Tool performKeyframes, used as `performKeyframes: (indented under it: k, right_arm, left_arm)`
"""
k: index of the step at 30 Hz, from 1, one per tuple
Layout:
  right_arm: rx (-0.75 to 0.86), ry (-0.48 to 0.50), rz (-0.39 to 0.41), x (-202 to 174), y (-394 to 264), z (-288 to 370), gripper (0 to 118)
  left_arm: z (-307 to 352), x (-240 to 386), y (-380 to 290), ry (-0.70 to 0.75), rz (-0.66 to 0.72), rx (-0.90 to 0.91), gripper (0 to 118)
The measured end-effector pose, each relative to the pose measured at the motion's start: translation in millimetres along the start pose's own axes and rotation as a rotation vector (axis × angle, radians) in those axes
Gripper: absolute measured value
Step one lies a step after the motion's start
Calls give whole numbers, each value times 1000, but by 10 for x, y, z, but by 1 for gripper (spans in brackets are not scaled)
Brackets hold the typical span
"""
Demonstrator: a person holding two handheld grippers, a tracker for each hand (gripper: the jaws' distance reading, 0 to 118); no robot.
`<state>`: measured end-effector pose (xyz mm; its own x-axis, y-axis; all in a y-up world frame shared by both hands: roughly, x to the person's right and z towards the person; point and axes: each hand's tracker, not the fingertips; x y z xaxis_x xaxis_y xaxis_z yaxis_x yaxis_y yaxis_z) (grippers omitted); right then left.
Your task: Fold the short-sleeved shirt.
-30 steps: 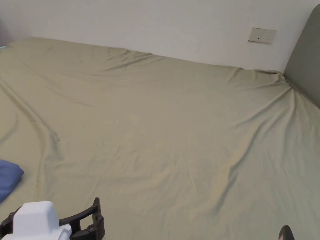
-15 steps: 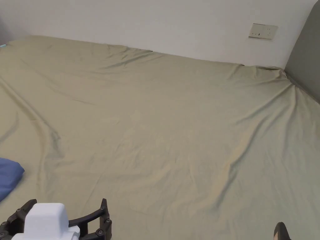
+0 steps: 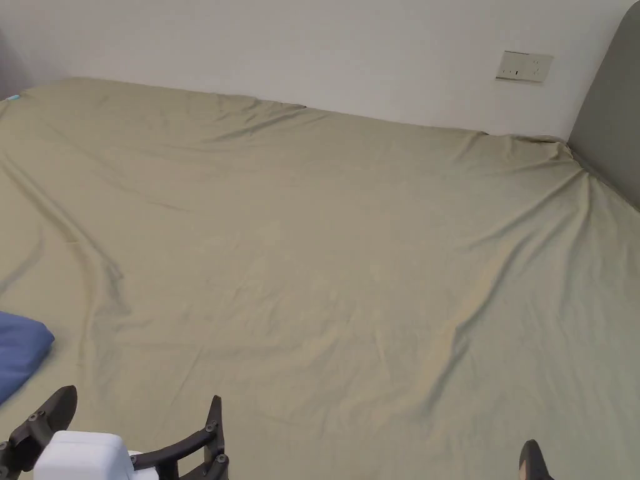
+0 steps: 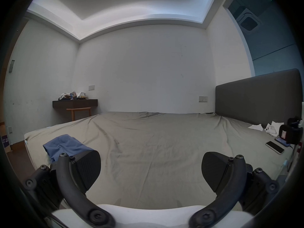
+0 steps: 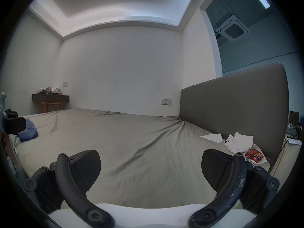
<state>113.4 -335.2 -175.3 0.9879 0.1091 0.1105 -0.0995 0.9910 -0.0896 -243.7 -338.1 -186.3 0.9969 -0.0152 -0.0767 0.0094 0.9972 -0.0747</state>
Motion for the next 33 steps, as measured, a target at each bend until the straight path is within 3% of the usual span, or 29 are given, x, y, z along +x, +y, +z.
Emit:
performKeyframes:
  k: [33]
  right_arm:
    - [23, -1, -28, 60, -19, 11, 118]
  left_arm:
    - [-59, 27, 22, -8, 8, -10, 118]
